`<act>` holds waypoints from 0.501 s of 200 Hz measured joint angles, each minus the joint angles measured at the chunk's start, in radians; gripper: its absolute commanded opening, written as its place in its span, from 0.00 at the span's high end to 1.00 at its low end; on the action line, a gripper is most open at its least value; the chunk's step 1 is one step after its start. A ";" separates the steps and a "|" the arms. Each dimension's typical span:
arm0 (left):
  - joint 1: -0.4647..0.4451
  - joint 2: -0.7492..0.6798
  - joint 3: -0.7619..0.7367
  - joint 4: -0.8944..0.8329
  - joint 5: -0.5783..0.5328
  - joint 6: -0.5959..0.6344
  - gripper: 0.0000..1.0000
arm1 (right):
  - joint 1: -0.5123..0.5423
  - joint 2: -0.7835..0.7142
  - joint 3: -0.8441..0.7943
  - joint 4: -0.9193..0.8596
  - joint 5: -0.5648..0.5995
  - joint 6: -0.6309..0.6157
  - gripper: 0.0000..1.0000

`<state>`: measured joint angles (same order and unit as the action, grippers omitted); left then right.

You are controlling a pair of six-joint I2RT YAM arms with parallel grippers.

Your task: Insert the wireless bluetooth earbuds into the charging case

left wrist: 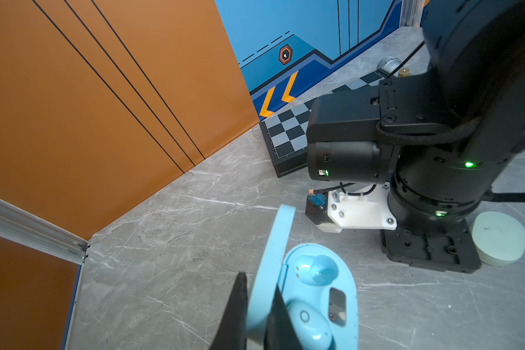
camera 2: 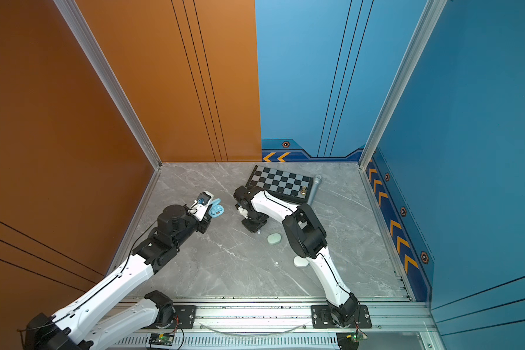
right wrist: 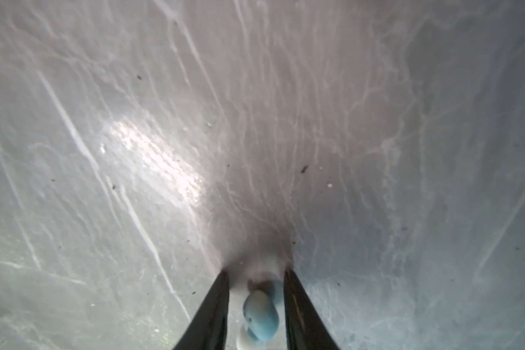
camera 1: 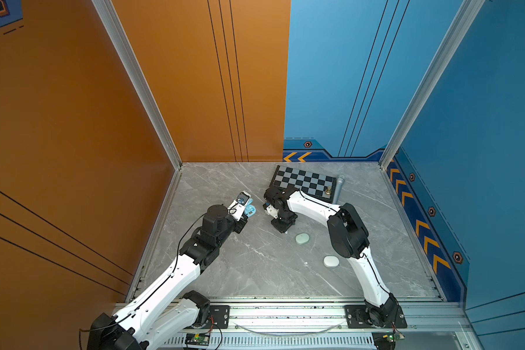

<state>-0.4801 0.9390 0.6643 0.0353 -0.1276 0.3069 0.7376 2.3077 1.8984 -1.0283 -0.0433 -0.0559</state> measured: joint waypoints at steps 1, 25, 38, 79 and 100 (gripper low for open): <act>0.000 0.000 0.000 0.000 0.000 0.000 1.00 | 0.000 0.000 0.000 0.000 0.000 0.000 0.64; -0.006 0.002 0.000 0.001 0.000 0.000 1.00 | 0.001 -0.002 -0.004 0.001 0.000 0.000 0.63; -0.006 0.002 0.002 0.001 0.000 0.000 1.00 | 0.001 -0.007 -0.011 0.004 0.000 0.000 0.64; -0.008 0.002 0.004 0.003 -0.003 0.000 1.00 | -0.005 -0.032 -0.052 0.008 -0.004 0.003 0.61; -0.009 0.005 0.005 0.006 -0.003 0.000 1.00 | -0.011 -0.041 -0.066 0.008 -0.017 0.008 0.60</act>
<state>-0.4889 0.9443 0.6689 0.0410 -0.1307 0.3073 0.7269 2.2665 1.8328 -1.0203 -0.0601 -0.0479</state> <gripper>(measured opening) 0.098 0.396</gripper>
